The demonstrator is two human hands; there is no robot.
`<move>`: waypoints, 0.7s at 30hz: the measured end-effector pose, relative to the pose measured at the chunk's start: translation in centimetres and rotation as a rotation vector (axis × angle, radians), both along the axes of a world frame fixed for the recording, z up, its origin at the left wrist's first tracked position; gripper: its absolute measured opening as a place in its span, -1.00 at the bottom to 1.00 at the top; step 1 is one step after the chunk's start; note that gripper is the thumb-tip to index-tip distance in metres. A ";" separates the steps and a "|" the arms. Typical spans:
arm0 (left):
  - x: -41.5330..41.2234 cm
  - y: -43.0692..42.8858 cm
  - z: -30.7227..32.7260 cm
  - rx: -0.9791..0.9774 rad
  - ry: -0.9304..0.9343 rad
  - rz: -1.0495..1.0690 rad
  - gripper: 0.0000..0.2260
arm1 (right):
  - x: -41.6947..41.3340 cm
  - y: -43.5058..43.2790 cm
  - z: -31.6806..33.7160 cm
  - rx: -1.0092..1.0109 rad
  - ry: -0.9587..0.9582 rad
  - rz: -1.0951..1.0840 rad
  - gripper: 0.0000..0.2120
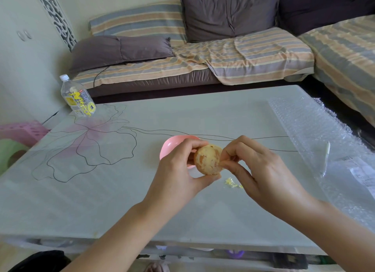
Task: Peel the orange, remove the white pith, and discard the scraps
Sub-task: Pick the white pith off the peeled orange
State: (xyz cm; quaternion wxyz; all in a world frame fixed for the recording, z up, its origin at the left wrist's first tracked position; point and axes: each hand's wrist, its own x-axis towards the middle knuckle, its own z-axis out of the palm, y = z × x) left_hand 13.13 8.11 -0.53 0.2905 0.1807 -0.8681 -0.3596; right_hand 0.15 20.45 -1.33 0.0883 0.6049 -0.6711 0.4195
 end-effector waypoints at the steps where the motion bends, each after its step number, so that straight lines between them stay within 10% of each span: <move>1: 0.0 0.1 0.1 0.008 0.000 0.004 -0.52 | 0.0 0.0 0.0 0.005 0.001 0.000 -0.84; 21: 0.0 0.0 0.4 0.020 0.018 0.080 -0.57 | -0.5 0.6 0.2 0.145 -0.060 0.057 -0.72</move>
